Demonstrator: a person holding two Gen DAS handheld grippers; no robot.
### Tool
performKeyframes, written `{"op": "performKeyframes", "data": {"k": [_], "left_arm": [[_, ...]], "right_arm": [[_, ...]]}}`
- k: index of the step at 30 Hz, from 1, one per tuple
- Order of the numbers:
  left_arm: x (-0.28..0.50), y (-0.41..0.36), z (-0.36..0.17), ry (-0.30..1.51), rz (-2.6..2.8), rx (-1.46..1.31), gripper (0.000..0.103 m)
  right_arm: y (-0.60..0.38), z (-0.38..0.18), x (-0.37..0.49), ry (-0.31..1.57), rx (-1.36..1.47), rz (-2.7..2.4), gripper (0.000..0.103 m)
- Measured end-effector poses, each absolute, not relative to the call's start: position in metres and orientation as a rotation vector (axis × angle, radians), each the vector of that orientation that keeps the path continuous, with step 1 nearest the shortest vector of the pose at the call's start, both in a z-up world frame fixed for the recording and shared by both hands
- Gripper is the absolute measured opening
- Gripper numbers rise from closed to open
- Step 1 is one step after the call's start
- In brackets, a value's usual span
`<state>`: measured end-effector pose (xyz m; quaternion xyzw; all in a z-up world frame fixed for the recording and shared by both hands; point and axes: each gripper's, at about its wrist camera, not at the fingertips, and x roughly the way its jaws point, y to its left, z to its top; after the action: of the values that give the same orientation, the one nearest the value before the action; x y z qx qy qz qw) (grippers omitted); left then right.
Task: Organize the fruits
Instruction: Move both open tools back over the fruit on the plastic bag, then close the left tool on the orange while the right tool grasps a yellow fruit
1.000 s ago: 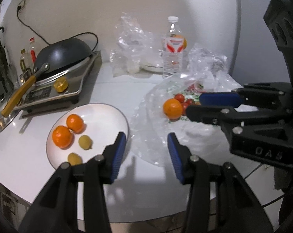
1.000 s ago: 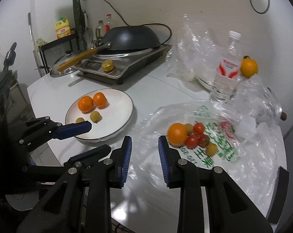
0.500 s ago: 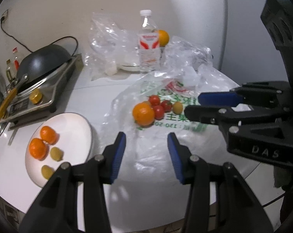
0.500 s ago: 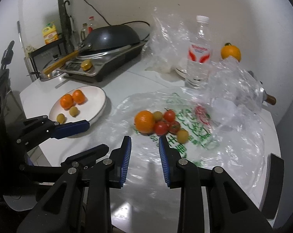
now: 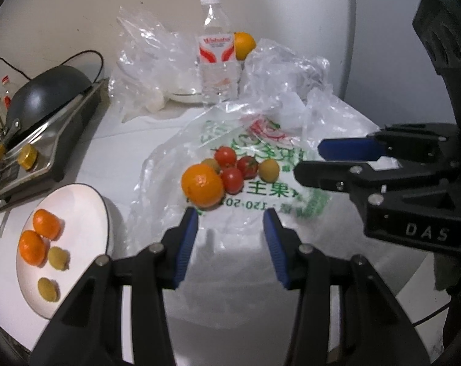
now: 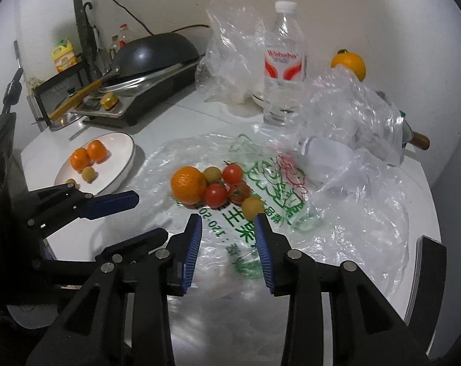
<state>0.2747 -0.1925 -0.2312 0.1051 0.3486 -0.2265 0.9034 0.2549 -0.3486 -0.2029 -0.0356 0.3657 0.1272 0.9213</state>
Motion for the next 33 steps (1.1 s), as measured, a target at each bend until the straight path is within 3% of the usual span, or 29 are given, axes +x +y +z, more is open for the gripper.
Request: {"op": "performKeyframes", "data": {"k": [28, 33], "left_arm": [[0.359, -0.2, -0.253, 0.752, -0.415, 0.23, 0.046], [0.366, -0.196, -0.255, 0.766, -0.404, 0.199, 0.046]], "right_arm": [[-0.364, -0.249, 0.327, 0.864, -0.046, 0.298, 0.037], [-0.361, -0.25, 0.324, 0.859, -0.067, 0.309, 0.029]]}}
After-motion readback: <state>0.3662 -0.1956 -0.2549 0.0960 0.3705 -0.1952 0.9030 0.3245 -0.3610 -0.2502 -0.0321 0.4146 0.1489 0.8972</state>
